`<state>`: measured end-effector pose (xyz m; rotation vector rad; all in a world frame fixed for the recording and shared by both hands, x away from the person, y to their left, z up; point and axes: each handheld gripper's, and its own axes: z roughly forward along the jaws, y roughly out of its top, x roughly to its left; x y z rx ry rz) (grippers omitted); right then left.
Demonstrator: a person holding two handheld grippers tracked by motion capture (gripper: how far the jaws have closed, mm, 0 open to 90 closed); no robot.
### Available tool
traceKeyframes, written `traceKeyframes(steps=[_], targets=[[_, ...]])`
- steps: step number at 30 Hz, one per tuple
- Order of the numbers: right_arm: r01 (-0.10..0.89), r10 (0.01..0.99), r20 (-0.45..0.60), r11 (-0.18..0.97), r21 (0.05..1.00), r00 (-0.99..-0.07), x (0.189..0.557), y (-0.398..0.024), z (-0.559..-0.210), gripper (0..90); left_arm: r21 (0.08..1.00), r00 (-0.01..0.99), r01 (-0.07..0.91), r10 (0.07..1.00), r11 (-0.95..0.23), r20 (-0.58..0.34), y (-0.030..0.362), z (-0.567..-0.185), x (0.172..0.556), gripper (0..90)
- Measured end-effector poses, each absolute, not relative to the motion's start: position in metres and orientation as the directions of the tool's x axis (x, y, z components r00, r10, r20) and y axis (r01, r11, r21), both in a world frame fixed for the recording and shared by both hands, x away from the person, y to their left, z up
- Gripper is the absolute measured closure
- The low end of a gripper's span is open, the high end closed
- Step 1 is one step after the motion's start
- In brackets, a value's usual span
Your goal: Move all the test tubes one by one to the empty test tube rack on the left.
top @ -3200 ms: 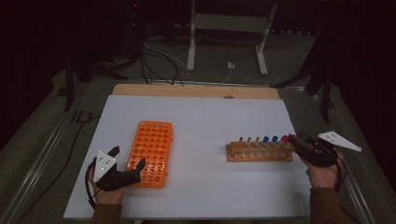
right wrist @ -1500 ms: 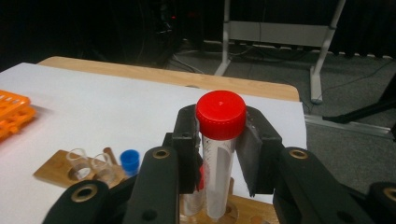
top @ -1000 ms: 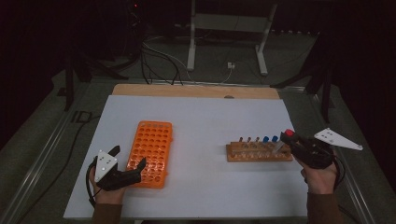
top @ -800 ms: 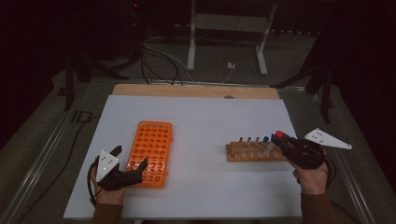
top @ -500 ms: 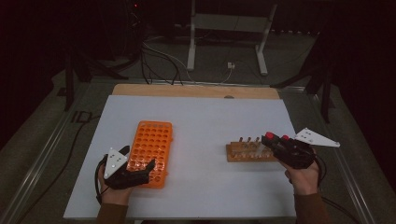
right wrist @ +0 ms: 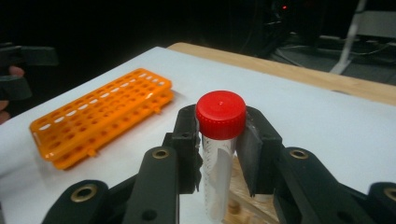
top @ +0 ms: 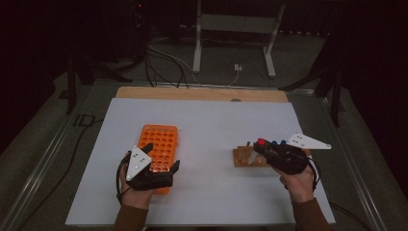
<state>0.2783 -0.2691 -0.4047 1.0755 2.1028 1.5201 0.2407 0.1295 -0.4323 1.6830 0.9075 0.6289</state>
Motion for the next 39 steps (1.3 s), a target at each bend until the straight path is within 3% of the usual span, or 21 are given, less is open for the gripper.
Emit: traceKeyframes(steps=[19, 29, 35, 36, 37, 38, 39], targets=[[0.399, 0.669, 0.197, 0.162, 0.902, -0.717, 0.273, -0.236, -0.416, 70.3, 0.946, 0.697, 0.257, 0.716, -0.198, -0.04, 0.037, -0.444, 0.252, 1.2], [0.405, 0.654, 0.197, 0.183, 0.896, -0.73, 0.271, -0.226, -0.42, 70.2, 0.929, 0.766, 0.29, 0.637, -0.228, -0.083, 0.006, -0.455, 0.255, 8.2], [0.397, 0.638, 0.187, 0.203, 0.895, -0.747, 0.269, -0.219, -0.421, 70.2, 0.929, 0.782, 0.285, 0.618, -0.237, -0.082, -0.004, -0.455, 0.253, 17.0], [0.397, 0.635, 0.188, 0.202, 0.895, -0.749, 0.268, -0.219, -0.421, 70.2, 0.927, 0.783, 0.282, 0.617, -0.245, -0.075, -0.005, -0.455, 0.253, 23.6], [0.397, 0.635, 0.188, 0.202, 0.895, -0.749, 0.268, -0.219, -0.421, 70.2, 0.928, 0.788, 0.278, 0.611, -0.247, -0.073, -0.006, -0.455, 0.253, 23.6], [0.4, 0.634, 0.192, 0.202, 0.894, -0.749, 0.268, -0.218, -0.422, 70.2, 0.929, 0.793, 0.274, 0.605, -0.249, -0.072, -0.006, -0.455, 0.253, 37.6], [0.4, 0.634, 0.192, 0.202, 0.894, -0.749, 0.268, -0.218, -0.422, 70.2, 0.927, 0.797, 0.279, 0.599, -0.252, -0.077, -0.007, -0.455, 0.254, 37.6]])
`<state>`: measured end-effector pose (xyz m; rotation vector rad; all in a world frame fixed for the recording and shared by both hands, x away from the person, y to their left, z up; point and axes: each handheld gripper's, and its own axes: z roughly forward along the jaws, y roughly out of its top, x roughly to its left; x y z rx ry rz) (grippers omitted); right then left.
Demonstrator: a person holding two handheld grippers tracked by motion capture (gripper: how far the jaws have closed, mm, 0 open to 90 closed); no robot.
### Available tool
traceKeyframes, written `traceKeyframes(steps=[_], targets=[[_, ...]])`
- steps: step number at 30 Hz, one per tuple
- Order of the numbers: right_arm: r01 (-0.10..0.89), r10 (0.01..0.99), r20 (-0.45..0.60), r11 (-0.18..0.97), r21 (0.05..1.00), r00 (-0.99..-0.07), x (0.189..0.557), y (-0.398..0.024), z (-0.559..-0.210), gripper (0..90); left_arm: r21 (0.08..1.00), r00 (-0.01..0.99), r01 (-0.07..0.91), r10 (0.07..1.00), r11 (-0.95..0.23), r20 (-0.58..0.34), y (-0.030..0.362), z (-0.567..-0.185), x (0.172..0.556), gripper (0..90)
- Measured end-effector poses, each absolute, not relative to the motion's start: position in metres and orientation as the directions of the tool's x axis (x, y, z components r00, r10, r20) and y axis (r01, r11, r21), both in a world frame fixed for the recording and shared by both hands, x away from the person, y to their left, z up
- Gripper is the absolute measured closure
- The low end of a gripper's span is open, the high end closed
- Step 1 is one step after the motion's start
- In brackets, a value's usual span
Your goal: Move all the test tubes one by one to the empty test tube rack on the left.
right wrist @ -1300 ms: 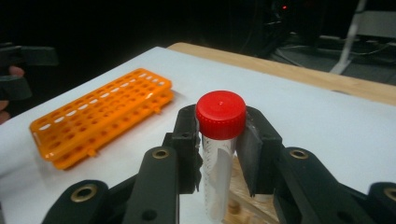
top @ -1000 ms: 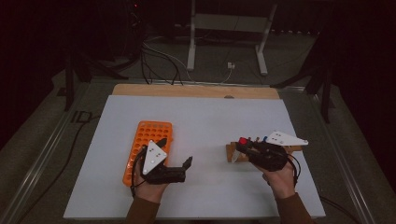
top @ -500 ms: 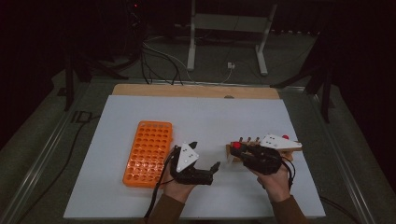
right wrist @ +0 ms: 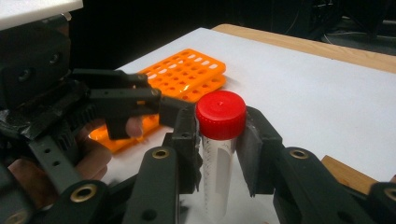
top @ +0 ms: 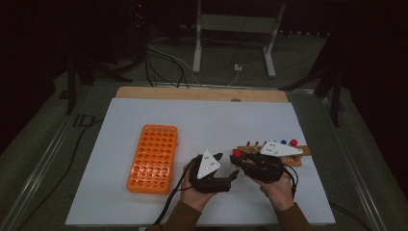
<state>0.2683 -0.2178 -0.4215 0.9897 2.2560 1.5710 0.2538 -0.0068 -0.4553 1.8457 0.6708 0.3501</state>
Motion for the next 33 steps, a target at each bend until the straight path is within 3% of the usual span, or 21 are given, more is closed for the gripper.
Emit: traceKeyframes(steps=[1, 2, 7, 10, 14, 15, 16, 17, 18, 21, 23, 27, 29, 33], targets=[[0.402, 0.633, 0.192, 0.205, 0.892, -0.75, 0.268, -0.217, -0.422, 70.2, 0.926, 0.803, 0.283, 0.59, -0.251, -0.085, -0.007, -0.456, 0.255, 49.5], [0.401, 0.632, 0.191, 0.207, 0.893, -0.751, 0.268, -0.217, -0.422, 70.2, 0.924, 0.806, 0.287, 0.585, -0.254, -0.089, -0.008, -0.457, 0.256, 54.1], [0.409, 0.625, 0.197, 0.214, 0.887, -0.755, 0.269, -0.214, -0.426, 70.2, 0.919, 0.813, 0.293, 0.574, -0.263, -0.095, -0.01, -0.459, 0.257, 68.7], [0.409, 0.624, 0.192, 0.224, 0.885, -0.758, 0.268, -0.212, -0.428, 70.2, 0.916, 0.809, 0.297, 0.581, -0.268, -0.093, -0.01, -0.459, 0.258, 74.5], [0.412, 0.62, 0.202, 0.216, 0.885, -0.758, 0.269, -0.213, -0.429, 69.0, 0.919, 0.808, 0.285, 0.585, -0.273, -0.077, -0.009, -0.459, 0.258, 75.2], [0.414, 0.619, 0.213, 0.201, 0.888, -0.756, 0.269, -0.214, -0.428, 58.2, 0.919, 0.806, 0.286, 0.587, -0.272, -0.077, -0.008, -0.459, 0.258, 75.3], [0.414, 0.619, 0.213, 0.201, 0.888, -0.756, 0.269, -0.214, -0.428, 58.2, 0.918, 0.804, 0.286, 0.59, -0.274, -0.074, -0.007, -0.459, 0.258, 75.3], [0.415, 0.608, 0.229, 0.183, 0.891, -0.76, 0.27, -0.217, -0.427, 44.5, 0.919, 0.8, 0.287, 0.596, -0.272, -0.073, -0.006, -0.458, 0.258, 75.3], [0.419, 0.614, 0.234, 0.176, 0.891, -0.754, 0.27, -0.218, -0.426, 37.9, 0.918, 0.796, 0.287, 0.602, -0.274, -0.069, -0.004, -0.458, 0.259, 75.4], [0.416, 0.624, 0.235, 0.159, 0.895, -0.745, 0.27, -0.222, -0.424, 30.1, 0.917, 0.786, 0.294, 0.615, -0.269, -0.072, 0.002, -0.458, 0.26, 75.3], [0.396, 0.65, 0.222, 0.132, 0.909, -0.727, 0.269, -0.23, -0.422, 17.7, 0.917, 0.777, 0.299, 0.624, -0.263, -0.075, 0.008, -0.458, 0.26, 75.4], [0.378, 0.652, 0.222, 0.107, 0.92, -0.725, 0.268, -0.237, -0.42, 12.1, 0.918, 0.764, 0.303, 0.641, -0.255, -0.074, 0.02, -0.457, 0.261, 75.3], [0.366, 0.664, 0.211, 0.1, 0.925, -0.717, 0.266, -0.243, -0.419, 3.1, 0.919, 0.755, 0.304, 0.652, -0.251, -0.072, 0.028, -0.456, 0.262, 75.3], [0.36, 0.676, 0.209, 0.09, 0.929, -0.707, 0.266, -0.248, -0.42, 1.2, 0.923, 0.74, 0.302, 0.668, -0.237, -0.071, 0.042, -0.451, 0.265, 75.3]])
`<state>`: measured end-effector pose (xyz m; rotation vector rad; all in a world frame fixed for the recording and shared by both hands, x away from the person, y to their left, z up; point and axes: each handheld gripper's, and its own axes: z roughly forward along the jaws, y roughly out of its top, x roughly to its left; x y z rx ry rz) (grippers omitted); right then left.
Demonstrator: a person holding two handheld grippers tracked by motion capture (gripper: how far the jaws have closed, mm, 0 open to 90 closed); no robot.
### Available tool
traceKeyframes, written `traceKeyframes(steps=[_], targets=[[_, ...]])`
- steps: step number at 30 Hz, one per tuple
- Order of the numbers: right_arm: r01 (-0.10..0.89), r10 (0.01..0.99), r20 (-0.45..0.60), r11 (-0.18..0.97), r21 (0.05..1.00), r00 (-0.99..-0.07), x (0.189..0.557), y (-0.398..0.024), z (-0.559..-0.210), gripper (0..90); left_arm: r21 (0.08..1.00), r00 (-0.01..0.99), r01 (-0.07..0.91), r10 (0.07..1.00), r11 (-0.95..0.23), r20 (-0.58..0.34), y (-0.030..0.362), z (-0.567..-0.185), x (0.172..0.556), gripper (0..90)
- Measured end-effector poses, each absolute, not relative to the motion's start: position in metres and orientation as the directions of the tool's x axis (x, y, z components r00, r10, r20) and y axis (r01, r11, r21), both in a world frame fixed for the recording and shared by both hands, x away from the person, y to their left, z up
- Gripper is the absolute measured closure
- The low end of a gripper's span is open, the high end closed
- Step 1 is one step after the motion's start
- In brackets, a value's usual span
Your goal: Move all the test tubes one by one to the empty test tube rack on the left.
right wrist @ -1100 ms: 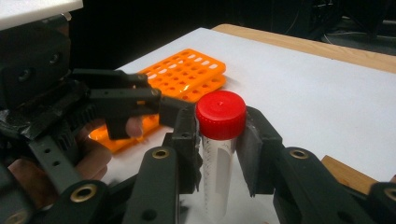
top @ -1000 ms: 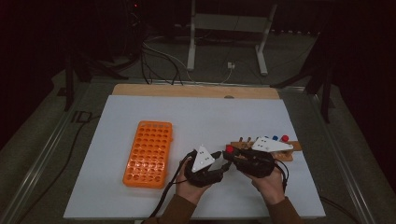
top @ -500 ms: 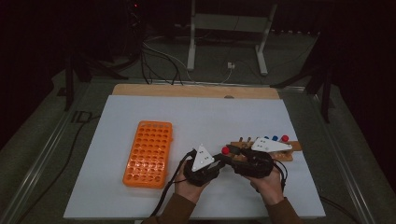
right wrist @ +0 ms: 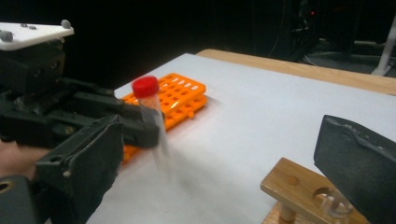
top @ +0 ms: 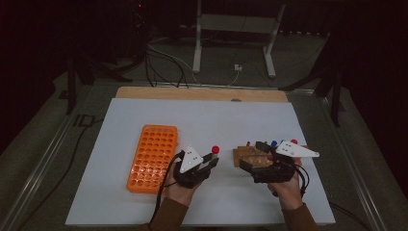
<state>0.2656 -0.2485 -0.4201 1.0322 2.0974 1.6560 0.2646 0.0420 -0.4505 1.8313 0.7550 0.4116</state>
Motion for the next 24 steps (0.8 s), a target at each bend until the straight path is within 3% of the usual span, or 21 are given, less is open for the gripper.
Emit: traceKeyframes(steps=[12, 24], targets=[[0.352, 0.712, 0.218, 0.044, 0.935, -0.667, 0.263, -0.263, -0.421, 0.2, 0.937, 0.686, 0.303, 0.723, -0.177, -0.085, 0.097, -0.434, 0.281, 75.2], [0.344, 0.708, 0.213, 0.045, 0.938, -0.673, 0.262, -0.263, -0.421, 0.2, 0.934, 0.625, 0.308, 0.779, -0.182, -0.054, 0.132, -0.442, 0.298, 75.1]])
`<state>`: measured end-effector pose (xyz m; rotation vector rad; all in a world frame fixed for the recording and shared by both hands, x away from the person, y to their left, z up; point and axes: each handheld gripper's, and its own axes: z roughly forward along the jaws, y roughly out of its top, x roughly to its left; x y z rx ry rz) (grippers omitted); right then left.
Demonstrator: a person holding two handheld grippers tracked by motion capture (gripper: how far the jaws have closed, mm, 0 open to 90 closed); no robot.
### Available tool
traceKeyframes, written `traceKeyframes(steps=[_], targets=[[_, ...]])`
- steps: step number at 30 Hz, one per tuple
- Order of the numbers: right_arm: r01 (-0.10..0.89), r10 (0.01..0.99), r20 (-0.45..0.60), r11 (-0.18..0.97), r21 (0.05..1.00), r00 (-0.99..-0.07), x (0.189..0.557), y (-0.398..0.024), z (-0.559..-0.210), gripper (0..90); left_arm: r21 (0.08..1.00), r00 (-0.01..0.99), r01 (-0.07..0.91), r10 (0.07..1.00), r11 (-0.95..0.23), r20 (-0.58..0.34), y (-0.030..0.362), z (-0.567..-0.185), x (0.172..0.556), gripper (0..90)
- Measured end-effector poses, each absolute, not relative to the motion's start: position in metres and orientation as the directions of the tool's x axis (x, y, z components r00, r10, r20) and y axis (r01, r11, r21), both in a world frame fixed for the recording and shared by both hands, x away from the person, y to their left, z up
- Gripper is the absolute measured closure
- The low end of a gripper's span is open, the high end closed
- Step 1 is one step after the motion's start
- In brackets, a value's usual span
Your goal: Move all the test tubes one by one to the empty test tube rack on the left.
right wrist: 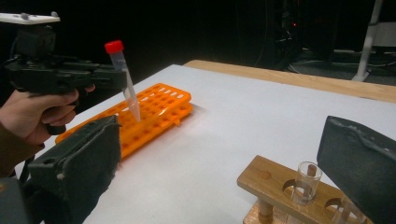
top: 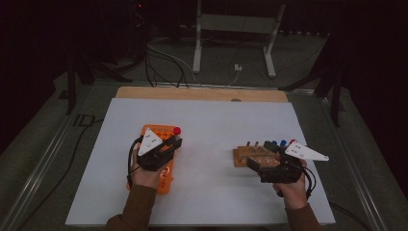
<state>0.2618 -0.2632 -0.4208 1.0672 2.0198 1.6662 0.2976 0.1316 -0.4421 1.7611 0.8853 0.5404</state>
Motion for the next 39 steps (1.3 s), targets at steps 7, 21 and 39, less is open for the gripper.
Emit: traceKeyframes(steps=[7, 21, 39], targets=[[0.341, 0.704, 0.214, 0.043, 0.939, -0.677, 0.261, -0.263, -0.421, 0.3, 0.929, 0.59, 0.322, 0.806, -0.182, -0.046, 0.142, -0.449, 0.304, 75.2], [0.345, 0.702, 0.214, 0.047, 0.937, -0.679, 0.261, -0.263, -0.421, 0.3, 0.896, 0.545, 0.394, 0.837, -0.204, -0.049, 0.157, -0.467, 0.308, 75.1], [0.348, 0.708, 0.21, 0.053, 0.936, -0.674, 0.262, -0.265, -0.422, 0.3, 0.802, 0.553, 0.506, 0.833, -0.318, -0.019, 0.149, -0.476, 0.31, 75.3]])
